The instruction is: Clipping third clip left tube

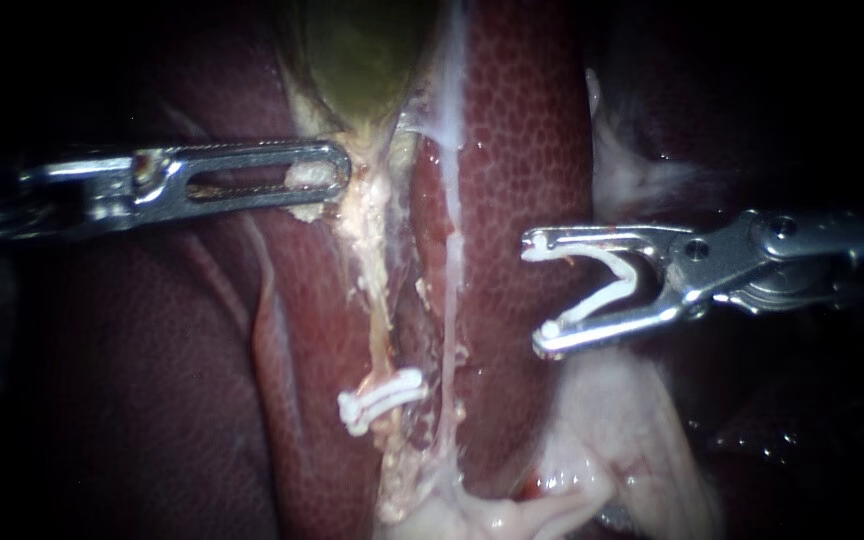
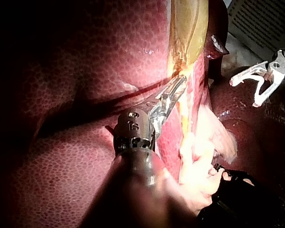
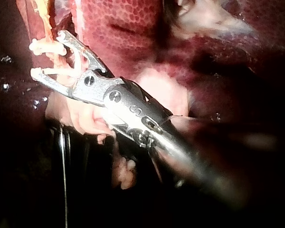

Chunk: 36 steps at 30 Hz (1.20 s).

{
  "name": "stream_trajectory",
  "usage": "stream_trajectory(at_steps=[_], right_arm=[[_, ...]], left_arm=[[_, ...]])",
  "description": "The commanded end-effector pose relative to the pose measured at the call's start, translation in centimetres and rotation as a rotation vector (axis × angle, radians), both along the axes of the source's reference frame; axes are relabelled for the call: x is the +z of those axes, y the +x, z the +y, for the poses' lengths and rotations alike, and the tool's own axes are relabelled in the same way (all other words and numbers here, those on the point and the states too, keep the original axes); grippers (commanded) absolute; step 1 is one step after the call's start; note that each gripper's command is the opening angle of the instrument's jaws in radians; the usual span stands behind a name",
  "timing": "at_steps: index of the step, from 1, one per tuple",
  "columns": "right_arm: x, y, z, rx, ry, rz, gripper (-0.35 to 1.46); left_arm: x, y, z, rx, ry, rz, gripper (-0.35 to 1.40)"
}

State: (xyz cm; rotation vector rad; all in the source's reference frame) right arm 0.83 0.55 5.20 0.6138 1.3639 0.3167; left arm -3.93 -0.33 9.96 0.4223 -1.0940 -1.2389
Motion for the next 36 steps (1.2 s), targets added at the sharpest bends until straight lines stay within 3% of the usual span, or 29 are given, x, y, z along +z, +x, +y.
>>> stream_trajectory(at_steps=[1, 6, 12, 23, 31, 36], right_arm=[[0.0, 0.0, 0.0, 0.0, 0.0, 0.0, 0.6], [0.0, 0.0, 0.0, 0.0, 0.0, 0.0, 0.6], [0.01, 0.01, -0.01, -0.001, 0.0, 0.002, 0.6], [0.01, 0.02, -0.01, -0.001, -0.001, 0.002, 0.6], [0.02, 0.06, -0.02, 0.002, -0.001, 0.003, 0.6], [0.1, 0.23, -0.06, 0.003, -0.004, 0.015, 0.6]], left_arm=[[0.0, 0.0, 0.0, 0.0, 0.0, 0.001, -0.21], [-0.03, 0.04, 0.01, 0.002, 0.002, -0.001, -0.21], [-0.18, 0.22, 0.06, 0.011, 0.011, -0.009, -0.21], [-0.53, 0.56, 0.17, -0.025, 0.009, -0.013, -0.21], [-0.55, 0.57, 0.17, -0.025, 0.009, -0.013, -0.21], [-0.55, 0.58, 0.17, -0.025, 0.009, -0.013, -0.21]])
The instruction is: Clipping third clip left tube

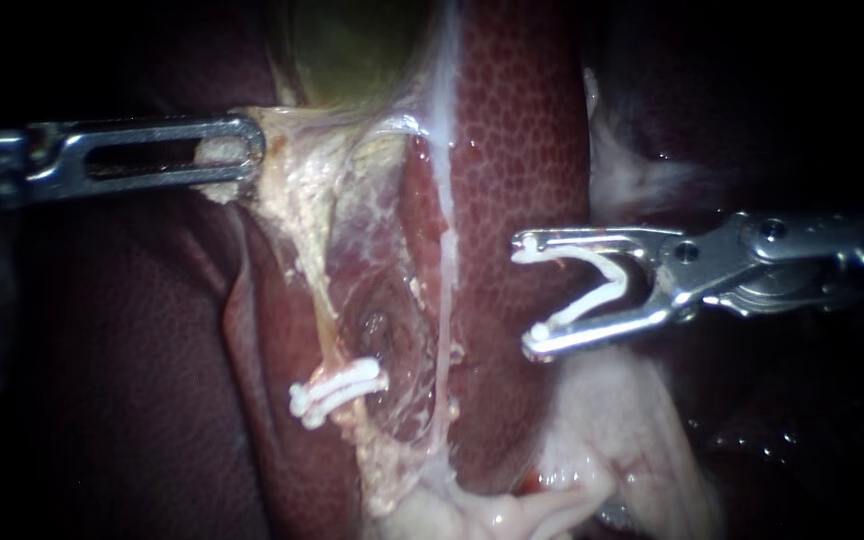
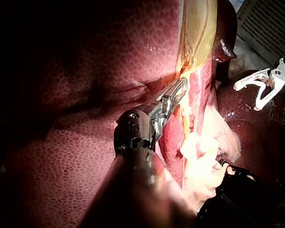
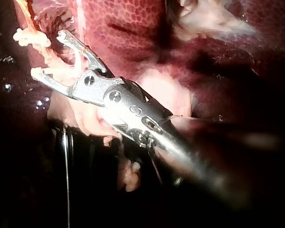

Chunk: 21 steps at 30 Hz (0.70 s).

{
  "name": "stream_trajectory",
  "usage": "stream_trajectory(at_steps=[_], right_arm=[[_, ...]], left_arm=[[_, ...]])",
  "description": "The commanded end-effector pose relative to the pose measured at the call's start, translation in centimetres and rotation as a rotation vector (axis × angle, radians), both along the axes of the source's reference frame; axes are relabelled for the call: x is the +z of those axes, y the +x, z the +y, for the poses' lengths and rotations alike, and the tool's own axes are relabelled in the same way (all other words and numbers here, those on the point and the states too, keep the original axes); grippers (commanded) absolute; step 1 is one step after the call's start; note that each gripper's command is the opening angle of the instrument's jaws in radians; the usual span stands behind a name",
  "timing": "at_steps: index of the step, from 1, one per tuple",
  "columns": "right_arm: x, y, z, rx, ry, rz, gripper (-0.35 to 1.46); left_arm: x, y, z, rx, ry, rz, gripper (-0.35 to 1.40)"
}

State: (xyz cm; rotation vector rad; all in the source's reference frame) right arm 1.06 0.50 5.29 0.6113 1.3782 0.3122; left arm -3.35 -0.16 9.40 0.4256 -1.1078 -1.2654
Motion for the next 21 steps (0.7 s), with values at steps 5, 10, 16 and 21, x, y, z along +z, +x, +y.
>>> stream_trajectory(at_steps=[5, 10, 16, 21], right_arm=[[0.18, 0.34, -0.12, -0.009, -0.014, 0.02, 0.6], [0.36, 0.65, -0.19, -0.011, -0.004, 0.022, 0.6], [0.62, 0.98, -0.28, -0.016, 0.02, 0.024, 0.6], [0.85, 1.19, -0.37, -0.023, 0.032, 0.022, 0.6]], left_arm=[[0.0, 0.0, 0.0, 0.0, 0.0, 0.0, -0.21], [0.0, -0.01, -0.01, 0.0, -0.001, 0.0, -0.21], [0.01, -0.01, -0.01, 0.0, -0.001, 0.0, -0.21], [0.0, -0.02, -0.02, -0.001, -0.001, 0.001, -0.21]])
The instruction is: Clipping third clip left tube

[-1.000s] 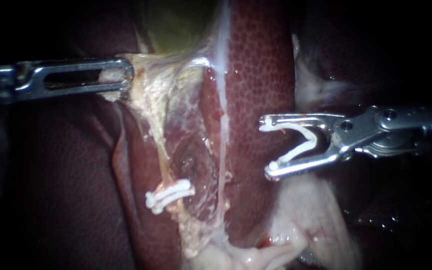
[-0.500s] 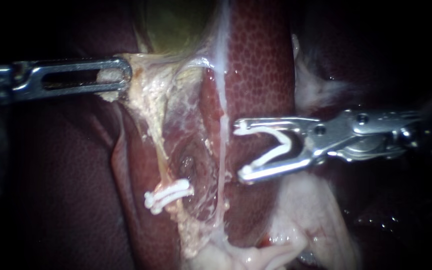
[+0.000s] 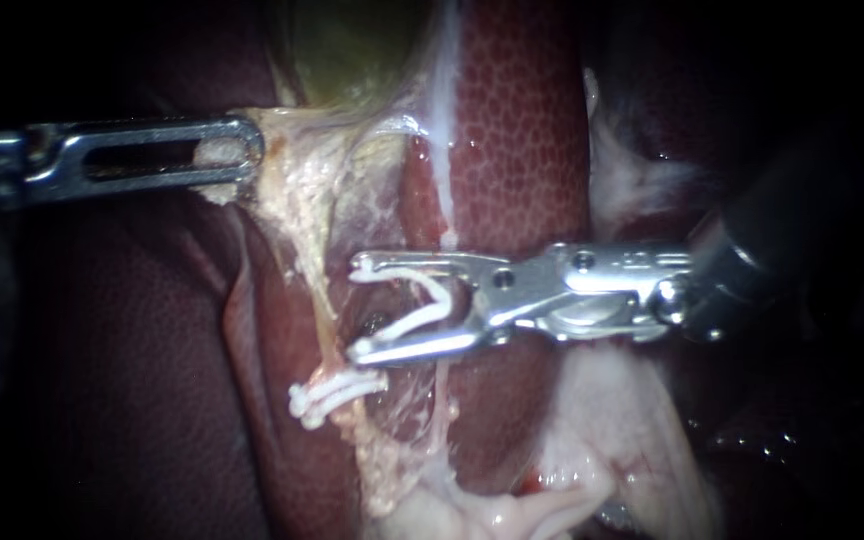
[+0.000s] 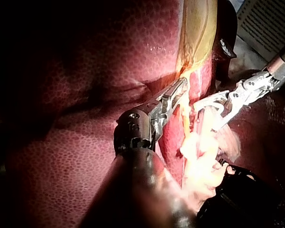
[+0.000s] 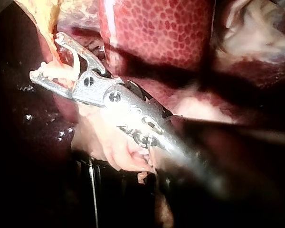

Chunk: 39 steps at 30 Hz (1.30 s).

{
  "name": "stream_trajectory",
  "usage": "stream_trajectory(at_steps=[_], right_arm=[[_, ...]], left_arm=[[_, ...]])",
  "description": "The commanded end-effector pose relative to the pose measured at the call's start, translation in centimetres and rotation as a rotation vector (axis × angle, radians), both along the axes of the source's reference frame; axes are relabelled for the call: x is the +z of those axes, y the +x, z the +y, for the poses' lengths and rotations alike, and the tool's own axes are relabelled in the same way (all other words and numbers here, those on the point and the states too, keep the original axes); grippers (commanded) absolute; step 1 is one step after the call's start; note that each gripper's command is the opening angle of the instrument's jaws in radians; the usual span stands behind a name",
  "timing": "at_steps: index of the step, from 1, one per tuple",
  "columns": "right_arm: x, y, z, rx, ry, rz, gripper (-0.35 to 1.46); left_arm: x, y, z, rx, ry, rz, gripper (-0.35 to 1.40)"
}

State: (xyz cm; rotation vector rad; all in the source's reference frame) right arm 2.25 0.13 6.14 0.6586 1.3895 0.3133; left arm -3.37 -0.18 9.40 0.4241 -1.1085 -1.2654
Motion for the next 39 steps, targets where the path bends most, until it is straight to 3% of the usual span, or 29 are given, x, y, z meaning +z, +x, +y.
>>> stream_trajectory(at_steps=[1, 10, 17, 23, 39], right_arm=[[0.04, 0.03, -0.01, -0.001, 0.002, -0.002, 0.6], [0.3, 0.23, -0.13, -0.023, 0.028, -0.006, 0.6], [0.23, 0.36, -0.17, -0.077, 0.067, 0.031, 0.6], [0.2, 0.55, -0.15, -0.101, 0.114, 0.075, 0.6], [0.3, 0.68, -0.07, -0.099, 0.15, 0.09, 0.58]], left_arm=[[0.0, 0.0, 0.0, 0.0, 0.0, 0.001, -0.21], [-0.01, 0.0, -0.01, -0.001, 0.0, 0.001, -0.21], [-0.01, -0.01, -0.01, -0.001, 0.0, 0.001, -0.21], [0.0, -0.02, -0.02, -0.002, -0.001, 0.002, -0.21], [0.01, -0.05, -0.03, -0.003, -0.002, 0.003, -0.21]])
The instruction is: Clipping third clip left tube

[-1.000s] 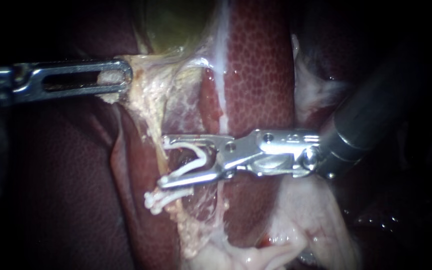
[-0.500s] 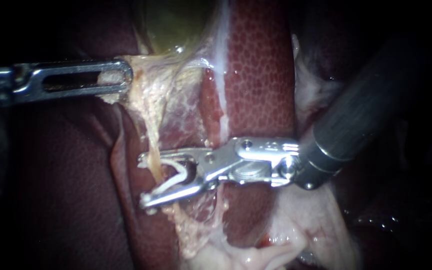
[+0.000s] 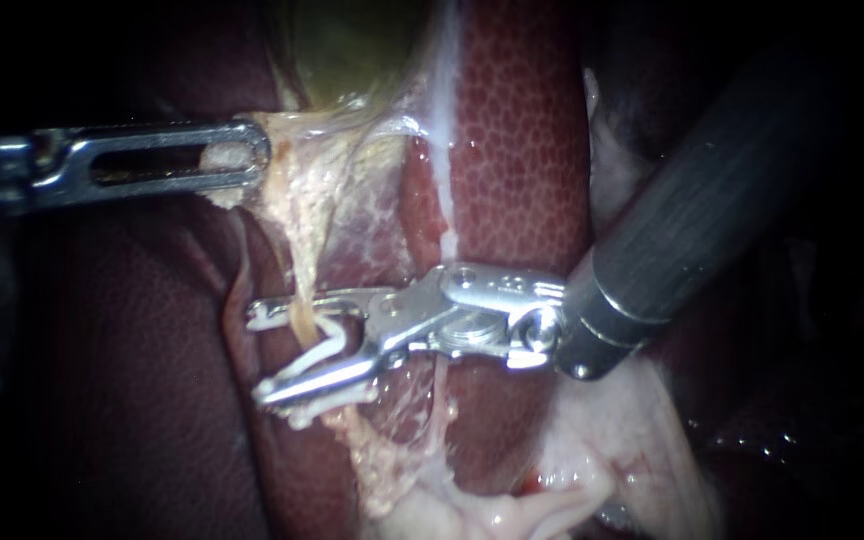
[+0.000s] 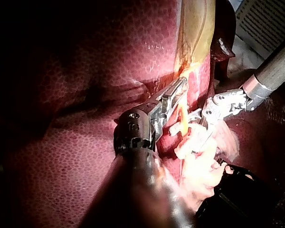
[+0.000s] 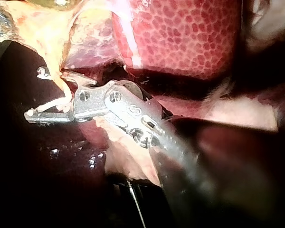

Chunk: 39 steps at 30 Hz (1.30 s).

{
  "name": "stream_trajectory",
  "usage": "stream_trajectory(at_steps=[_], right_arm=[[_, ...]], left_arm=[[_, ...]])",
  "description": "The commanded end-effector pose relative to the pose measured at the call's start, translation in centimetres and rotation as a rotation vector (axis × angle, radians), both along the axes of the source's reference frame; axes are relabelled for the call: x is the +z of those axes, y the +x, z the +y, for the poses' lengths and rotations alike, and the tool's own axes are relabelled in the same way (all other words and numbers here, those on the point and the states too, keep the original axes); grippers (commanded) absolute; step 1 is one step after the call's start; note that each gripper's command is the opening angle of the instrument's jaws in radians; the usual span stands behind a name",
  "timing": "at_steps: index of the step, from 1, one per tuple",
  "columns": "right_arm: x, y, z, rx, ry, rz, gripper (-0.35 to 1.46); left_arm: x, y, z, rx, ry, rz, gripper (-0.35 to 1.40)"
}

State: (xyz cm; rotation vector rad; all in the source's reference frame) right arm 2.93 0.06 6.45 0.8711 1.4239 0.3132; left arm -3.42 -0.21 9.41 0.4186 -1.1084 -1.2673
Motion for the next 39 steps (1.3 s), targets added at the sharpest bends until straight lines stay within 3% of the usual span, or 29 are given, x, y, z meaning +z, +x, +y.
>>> stream_trajectory(at_steps=[1, 12, 17, 24, 27, 29, 39], right_arm=[[0.0, 0.0, 0.0, 0.0, 0.001, -0.001, 0.58], [0.06, -0.05, 0.04, -0.002, 0.001, 0.0, 0.38], [0.1, -0.1, 0.05, -0.004, 0.002, 0.002, 0.16], [0.11, -0.11, 0.06, -0.003, 0.008, 0.002, 0.0], [0.11, -0.12, 0.06, -0.008, 0.012, -0.003, -0.14], [0.11, -0.14, 0.06, -0.012, 0.024, -0.003, -0.35], [0.11, -0.15, 0.05, -0.043, 0.041, -0.009, -0.35]], left_arm=[[0.0, 0.0, 0.0, 0.0, 0.0, 0.0, -0.21], [0.0, 0.0, 0.0, 0.0, 0.0, 0.0, -0.21], [0.0, 0.0, 0.0, 0.0, 0.0, 0.0, -0.21], [0.0, 0.0, 0.0, 0.0, 0.0, 0.0, -0.21], [0.0, 0.0, 0.0, 0.0, 0.0, 0.0, -0.21], [0.0, 0.0, 0.0, 0.0, 0.0, 0.0, -0.21], [0.0, 0.0, 0.0, 0.0, 0.0, 0.0, -0.21]])
